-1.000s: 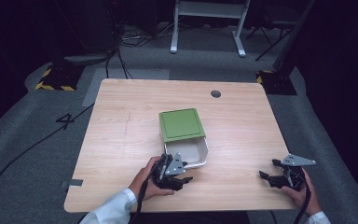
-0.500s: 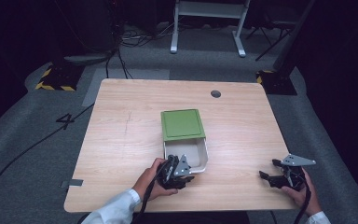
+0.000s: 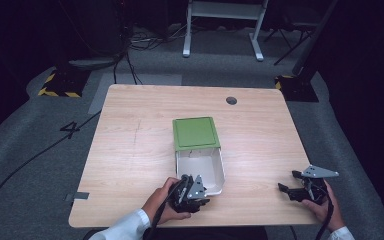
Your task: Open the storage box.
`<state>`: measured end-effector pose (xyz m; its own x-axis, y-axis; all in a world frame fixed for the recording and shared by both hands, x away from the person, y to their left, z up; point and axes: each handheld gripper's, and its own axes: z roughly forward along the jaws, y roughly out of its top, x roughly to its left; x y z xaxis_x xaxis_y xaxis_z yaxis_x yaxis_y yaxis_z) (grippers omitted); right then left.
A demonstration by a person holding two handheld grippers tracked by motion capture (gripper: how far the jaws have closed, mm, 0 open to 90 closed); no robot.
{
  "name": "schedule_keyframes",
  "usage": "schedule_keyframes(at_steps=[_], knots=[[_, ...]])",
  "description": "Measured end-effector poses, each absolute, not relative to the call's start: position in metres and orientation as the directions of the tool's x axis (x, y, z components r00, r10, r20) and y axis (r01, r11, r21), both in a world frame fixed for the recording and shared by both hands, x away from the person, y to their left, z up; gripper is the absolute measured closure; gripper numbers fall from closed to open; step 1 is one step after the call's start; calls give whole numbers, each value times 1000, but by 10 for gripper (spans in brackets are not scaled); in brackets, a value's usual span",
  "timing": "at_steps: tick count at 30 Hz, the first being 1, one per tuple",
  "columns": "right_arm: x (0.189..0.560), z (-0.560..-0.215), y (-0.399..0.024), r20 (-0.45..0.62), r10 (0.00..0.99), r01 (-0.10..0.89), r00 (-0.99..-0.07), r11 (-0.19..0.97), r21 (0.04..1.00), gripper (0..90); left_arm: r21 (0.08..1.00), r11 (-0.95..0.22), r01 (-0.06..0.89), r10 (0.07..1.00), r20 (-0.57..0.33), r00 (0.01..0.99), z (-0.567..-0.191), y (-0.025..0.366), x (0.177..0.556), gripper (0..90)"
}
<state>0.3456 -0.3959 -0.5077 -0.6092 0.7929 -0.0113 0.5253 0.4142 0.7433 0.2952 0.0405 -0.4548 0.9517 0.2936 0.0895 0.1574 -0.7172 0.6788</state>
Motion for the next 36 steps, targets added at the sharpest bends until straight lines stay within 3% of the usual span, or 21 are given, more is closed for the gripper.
schedule_keyframes(at_steps=[18,36], knots=[[346,-508,-396,-11,793,525,-609,414,743,155,692,-707,144,261,67,963,-448,37,282,605],[346,-508,-396,-11,793,526,-609,414,743,155,774,-625,100,276,99,956,-411,51,279,500]])
